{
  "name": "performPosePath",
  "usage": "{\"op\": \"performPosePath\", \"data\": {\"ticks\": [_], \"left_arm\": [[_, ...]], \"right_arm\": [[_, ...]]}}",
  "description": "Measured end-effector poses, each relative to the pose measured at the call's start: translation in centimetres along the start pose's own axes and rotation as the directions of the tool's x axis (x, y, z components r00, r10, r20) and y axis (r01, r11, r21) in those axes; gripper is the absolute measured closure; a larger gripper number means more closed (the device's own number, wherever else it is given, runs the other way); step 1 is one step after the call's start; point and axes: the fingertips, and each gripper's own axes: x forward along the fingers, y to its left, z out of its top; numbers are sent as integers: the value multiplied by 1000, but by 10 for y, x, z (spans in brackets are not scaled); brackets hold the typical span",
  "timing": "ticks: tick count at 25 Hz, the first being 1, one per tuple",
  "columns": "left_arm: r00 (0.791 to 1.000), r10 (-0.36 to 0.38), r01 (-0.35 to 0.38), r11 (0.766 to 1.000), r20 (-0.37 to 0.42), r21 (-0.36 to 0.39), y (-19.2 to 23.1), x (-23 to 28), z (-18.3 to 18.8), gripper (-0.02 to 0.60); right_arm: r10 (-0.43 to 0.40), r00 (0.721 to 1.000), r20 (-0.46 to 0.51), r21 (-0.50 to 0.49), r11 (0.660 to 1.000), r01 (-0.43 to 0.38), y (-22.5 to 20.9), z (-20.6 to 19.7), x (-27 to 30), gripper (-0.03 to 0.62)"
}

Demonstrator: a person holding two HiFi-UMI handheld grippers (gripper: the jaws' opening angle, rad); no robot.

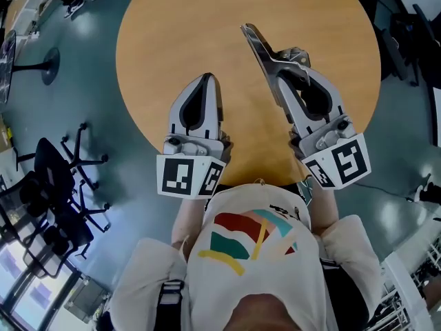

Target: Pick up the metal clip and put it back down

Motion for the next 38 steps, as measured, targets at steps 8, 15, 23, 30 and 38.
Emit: {"op": "performPosePath", "data": {"ticks": [8,15,23,30,38], "left_arm": [[969,245,-246,966,-26,-85,111,-41,-22,538],[905,421,-425,893,-60,-151,227,-108,-65,538],[871,485,-491,849,-80,-198,221,-130,-95,538],[872,484,-488,844,-76,-223,247,-141,-107,538],[882,468,-466,849,-55,-250,250,-145,-108,538]], "right_arm": [[276,942,-192,66,961,-268,66,-87,136,482],[379,845,-376,131,925,-357,144,-210,267,482],[400,773,-492,158,914,-373,159,-254,300,482],[341,752,-564,93,931,-352,174,-280,331,480],[211,801,-561,-90,946,-312,181,-293,337,404]]}}
